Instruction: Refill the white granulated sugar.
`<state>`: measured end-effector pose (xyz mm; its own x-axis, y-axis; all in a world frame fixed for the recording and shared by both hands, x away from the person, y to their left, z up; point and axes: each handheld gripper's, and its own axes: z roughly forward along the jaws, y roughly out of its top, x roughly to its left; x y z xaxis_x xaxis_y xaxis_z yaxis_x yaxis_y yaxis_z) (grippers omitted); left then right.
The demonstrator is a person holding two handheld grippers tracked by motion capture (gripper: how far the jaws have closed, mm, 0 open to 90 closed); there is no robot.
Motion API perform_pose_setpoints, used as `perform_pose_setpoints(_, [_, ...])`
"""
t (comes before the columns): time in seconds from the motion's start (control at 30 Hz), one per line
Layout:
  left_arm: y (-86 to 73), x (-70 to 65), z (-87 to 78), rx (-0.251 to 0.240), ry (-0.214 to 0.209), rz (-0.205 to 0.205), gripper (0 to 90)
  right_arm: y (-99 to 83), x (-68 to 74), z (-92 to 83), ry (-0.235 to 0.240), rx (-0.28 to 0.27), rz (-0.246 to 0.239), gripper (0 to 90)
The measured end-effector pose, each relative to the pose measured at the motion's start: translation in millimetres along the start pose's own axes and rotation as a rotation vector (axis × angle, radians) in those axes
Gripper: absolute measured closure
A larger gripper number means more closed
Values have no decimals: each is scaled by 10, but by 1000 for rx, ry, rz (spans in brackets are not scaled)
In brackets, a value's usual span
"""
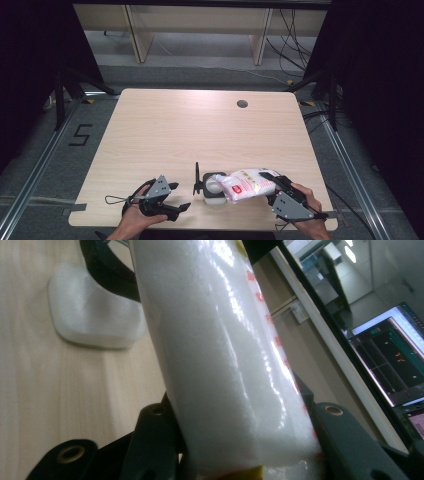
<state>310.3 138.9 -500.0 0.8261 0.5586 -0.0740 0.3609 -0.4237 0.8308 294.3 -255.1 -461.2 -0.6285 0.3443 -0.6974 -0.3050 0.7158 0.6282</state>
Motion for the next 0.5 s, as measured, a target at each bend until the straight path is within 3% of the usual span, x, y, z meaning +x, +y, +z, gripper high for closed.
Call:
perform_pose_setpoints(0.03, [1, 1, -1, 2, -2, 1, 211, 0, -27, 4, 1, -17, -8, 625])
perform_pose_setpoints(0.13, [2, 0, 2, -1, 2, -2, 211, -27, -65, 4, -16, -42, 40, 627])
perform_pose_setpoints(0.17, [8, -2, -6, 11, 7, -2, 211, -47, -78, 2, -10, -60, 92, 628])
perform_pose_setpoints(0.23, [-1, 0, 5, -1, 6, 5, 211, -79, -114, 19, -9, -95, 137, 629])
perform_pose_setpoints(0.33, [7, 3, -2, 14, 7, 3, 212, -146, -153, 72, 16, -129, 245, 632])
perform_pose_setpoints(0.37, [3, -8, 0, 15, 11, -18, 212, -168, -167, 95, 16, -140, 258, 632])
perform_pose_setpoints(0.4, [-1, 1, -2, 14, 20, 7, 212, -203, -190, 131, 20, -143, 299, 633])
perform_pose_setpoints(0.5, [-4, -3, 1, 8, 20, -11, 212, -282, -250, 216, 22, -150, 351, 636])
